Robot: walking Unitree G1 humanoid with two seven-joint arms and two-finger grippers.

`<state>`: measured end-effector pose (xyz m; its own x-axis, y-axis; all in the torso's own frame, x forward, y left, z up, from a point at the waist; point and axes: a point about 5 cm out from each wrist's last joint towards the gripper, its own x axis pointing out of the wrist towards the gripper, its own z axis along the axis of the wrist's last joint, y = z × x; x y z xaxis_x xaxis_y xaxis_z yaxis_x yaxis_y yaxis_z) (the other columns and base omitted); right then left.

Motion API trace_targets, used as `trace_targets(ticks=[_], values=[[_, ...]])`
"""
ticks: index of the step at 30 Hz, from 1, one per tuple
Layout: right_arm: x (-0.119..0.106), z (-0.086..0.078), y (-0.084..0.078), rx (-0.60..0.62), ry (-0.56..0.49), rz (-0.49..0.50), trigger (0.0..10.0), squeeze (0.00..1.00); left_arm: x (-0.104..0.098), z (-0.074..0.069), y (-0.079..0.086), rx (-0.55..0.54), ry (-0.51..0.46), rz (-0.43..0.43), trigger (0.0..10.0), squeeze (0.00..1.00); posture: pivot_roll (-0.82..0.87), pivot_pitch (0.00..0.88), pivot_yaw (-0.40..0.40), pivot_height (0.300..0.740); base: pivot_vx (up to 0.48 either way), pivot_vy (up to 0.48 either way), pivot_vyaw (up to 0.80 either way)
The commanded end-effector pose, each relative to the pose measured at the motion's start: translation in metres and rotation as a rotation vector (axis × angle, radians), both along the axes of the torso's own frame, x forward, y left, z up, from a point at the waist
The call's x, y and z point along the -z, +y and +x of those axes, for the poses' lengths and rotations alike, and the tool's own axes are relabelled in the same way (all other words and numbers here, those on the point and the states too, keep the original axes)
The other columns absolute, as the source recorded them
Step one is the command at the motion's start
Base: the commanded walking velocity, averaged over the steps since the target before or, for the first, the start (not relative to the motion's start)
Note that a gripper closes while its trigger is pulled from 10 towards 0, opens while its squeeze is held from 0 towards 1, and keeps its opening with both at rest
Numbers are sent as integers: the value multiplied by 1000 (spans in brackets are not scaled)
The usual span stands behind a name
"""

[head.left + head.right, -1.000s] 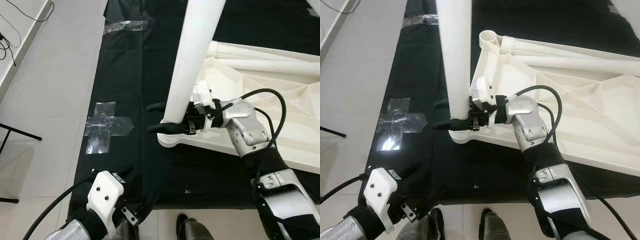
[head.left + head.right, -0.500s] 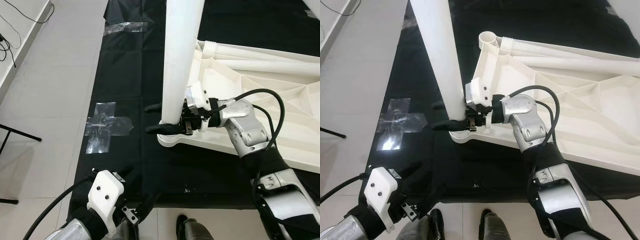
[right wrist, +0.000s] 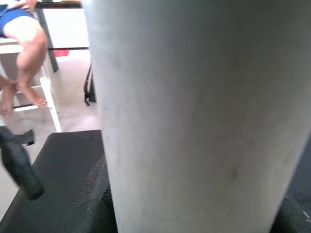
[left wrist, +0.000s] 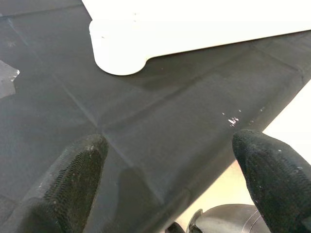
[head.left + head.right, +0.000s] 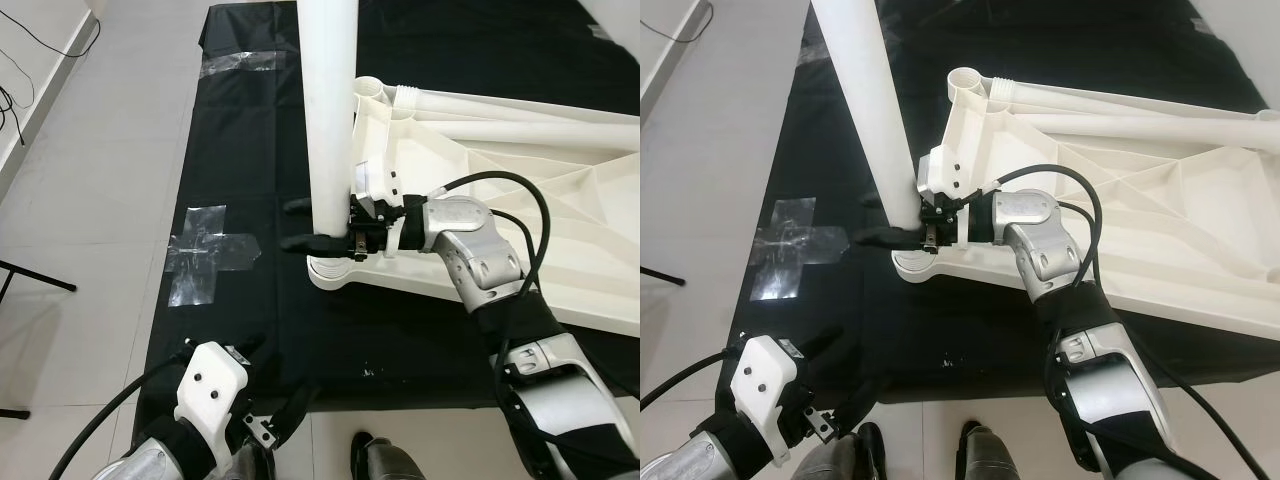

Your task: Building children table

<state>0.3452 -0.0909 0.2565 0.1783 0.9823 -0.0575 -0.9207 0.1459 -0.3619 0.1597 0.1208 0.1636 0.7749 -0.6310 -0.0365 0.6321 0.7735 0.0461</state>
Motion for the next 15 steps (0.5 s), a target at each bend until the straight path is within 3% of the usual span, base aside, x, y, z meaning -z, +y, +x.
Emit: trace_targets(ticks=[1, 15], values=[[22, 5, -4, 77, 78, -57, 10000, 0, 4, -2, -1, 3, 18, -4, 10000, 0, 52, 331, -28, 740, 0, 0, 0], [30, 9, -7, 246, 109, 13, 10000, 0, 4, -3, -2, 4, 18, -5, 10000, 0, 51, 332, -29, 740, 0, 0, 0]])
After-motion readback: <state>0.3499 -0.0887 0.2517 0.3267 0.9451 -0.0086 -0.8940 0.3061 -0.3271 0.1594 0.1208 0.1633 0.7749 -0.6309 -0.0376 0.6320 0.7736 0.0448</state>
